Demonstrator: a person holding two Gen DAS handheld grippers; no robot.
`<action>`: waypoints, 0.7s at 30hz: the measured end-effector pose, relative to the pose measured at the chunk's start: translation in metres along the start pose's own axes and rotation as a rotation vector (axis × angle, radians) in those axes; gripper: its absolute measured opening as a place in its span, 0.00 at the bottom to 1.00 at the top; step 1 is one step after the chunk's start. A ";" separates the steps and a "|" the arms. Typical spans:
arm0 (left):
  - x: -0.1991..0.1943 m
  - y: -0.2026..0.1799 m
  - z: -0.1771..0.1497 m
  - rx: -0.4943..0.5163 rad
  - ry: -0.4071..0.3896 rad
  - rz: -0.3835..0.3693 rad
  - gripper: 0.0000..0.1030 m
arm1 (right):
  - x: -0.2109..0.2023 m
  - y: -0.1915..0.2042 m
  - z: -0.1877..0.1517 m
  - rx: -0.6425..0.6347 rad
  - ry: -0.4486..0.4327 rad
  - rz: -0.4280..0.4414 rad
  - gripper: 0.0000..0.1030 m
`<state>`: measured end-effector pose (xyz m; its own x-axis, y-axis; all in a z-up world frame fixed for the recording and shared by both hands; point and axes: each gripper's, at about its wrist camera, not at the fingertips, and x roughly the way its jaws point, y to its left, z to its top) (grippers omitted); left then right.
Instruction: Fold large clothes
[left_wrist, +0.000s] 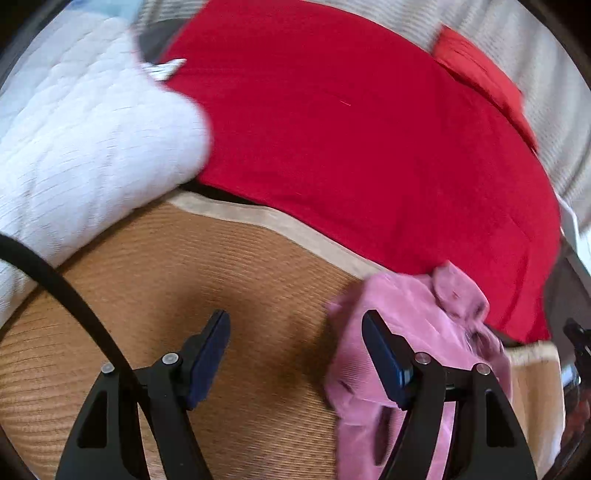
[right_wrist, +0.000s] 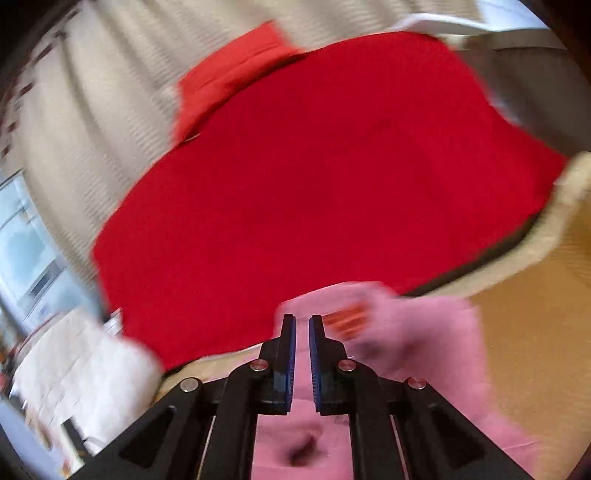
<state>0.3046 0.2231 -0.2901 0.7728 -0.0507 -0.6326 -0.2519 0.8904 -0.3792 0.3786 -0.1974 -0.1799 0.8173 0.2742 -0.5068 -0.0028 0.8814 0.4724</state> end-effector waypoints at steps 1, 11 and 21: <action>0.003 -0.010 -0.003 0.027 0.006 -0.011 0.72 | 0.000 -0.016 0.003 0.014 0.014 -0.022 0.08; 0.029 -0.053 -0.011 0.103 0.076 -0.013 0.72 | 0.052 -0.043 -0.059 0.206 0.368 0.226 0.89; 0.065 -0.035 -0.019 0.088 0.210 0.053 0.72 | 0.103 -0.003 -0.115 0.157 0.546 0.210 0.62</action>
<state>0.3524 0.1802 -0.3315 0.6196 -0.0872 -0.7800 -0.2306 0.9297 -0.2871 0.3963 -0.1278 -0.3162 0.3940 0.6310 -0.6682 -0.0130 0.7308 0.6825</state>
